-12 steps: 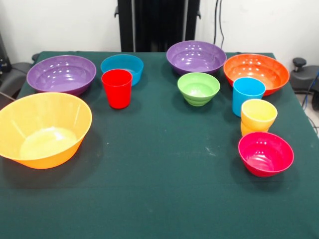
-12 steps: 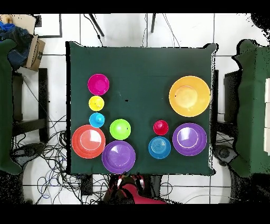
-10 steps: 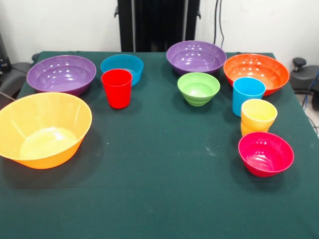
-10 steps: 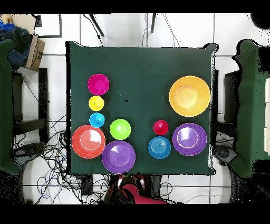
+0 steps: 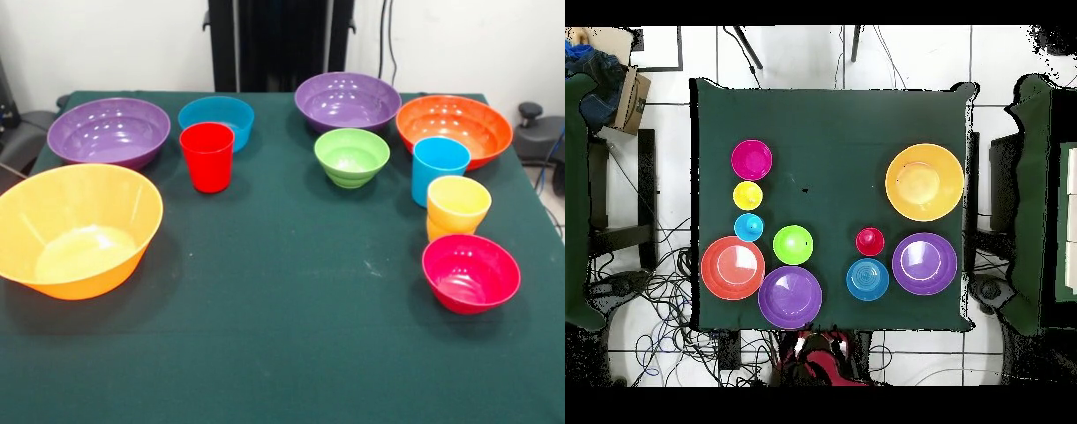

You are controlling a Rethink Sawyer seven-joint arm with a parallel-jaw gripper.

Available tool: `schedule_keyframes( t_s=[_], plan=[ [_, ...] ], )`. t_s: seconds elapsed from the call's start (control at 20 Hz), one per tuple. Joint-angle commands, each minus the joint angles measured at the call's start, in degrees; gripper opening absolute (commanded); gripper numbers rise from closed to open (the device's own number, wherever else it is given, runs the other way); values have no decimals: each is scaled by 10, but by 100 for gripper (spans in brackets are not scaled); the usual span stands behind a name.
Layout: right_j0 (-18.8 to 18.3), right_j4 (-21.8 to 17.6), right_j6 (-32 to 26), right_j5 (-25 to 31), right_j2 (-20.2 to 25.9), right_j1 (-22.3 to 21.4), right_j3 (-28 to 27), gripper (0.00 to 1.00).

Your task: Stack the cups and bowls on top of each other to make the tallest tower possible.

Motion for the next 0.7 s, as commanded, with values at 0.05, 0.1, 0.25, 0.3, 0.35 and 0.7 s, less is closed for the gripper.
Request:
schedule_keyframes(
  t_s=[0.05, 0.1, 0.25, 0.3, 0.35, 0.7],
  plan=[
    [19, 6, 28, 63, 38, -22, 22, 100],
    [19, 2, 32, 55, 39, -15, 21, 100],
    [25, -13, 41, 47, 34, 0, 15, 100],
    [27, -17, 42, 47, 32, 4, 11, 100],
    [29, -24, 44, 44, 29, 11, 4, 100],
    [39, -73, 65, -33, -7, 100, -27, 100]
  ],
)
